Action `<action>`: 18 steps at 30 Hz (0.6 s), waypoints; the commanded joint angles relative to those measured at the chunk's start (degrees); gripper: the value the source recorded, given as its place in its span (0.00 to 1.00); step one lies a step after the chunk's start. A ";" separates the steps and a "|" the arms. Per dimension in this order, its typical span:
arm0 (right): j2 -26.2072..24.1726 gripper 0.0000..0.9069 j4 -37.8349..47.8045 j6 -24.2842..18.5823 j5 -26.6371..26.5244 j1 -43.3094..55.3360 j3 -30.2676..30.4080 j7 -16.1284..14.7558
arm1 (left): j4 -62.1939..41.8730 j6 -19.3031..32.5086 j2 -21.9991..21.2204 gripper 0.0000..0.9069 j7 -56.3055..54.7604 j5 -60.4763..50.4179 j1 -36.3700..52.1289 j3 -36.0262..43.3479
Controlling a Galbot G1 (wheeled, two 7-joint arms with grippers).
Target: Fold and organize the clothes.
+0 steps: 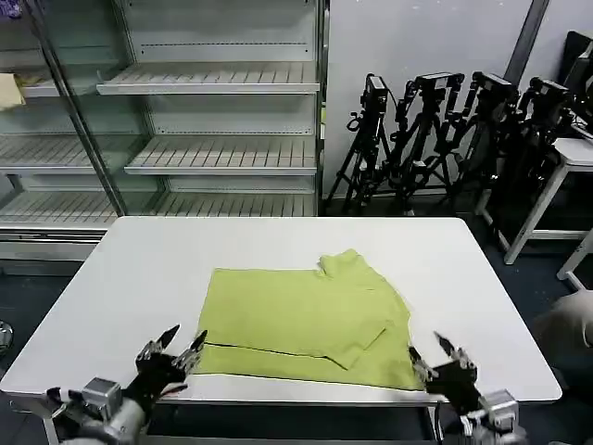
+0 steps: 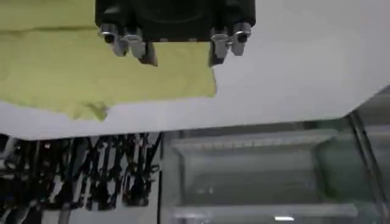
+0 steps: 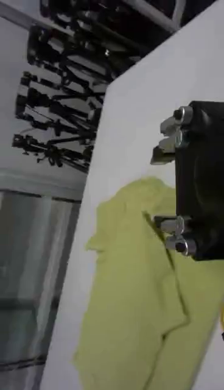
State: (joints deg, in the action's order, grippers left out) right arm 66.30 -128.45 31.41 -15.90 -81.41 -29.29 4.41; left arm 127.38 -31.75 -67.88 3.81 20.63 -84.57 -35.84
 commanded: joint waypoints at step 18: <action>8.92 1.00 38.34 1.87 -9.40 45.08 22.63 11.64 | -30.10 -0.63 3.42 1.00 -0.17 3.12 32.82 12.73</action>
State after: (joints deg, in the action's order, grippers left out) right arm 73.20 -100.21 32.91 -22.47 -46.61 -11.17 13.67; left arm 105.60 -32.30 -65.11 3.71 23.35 -59.97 -25.73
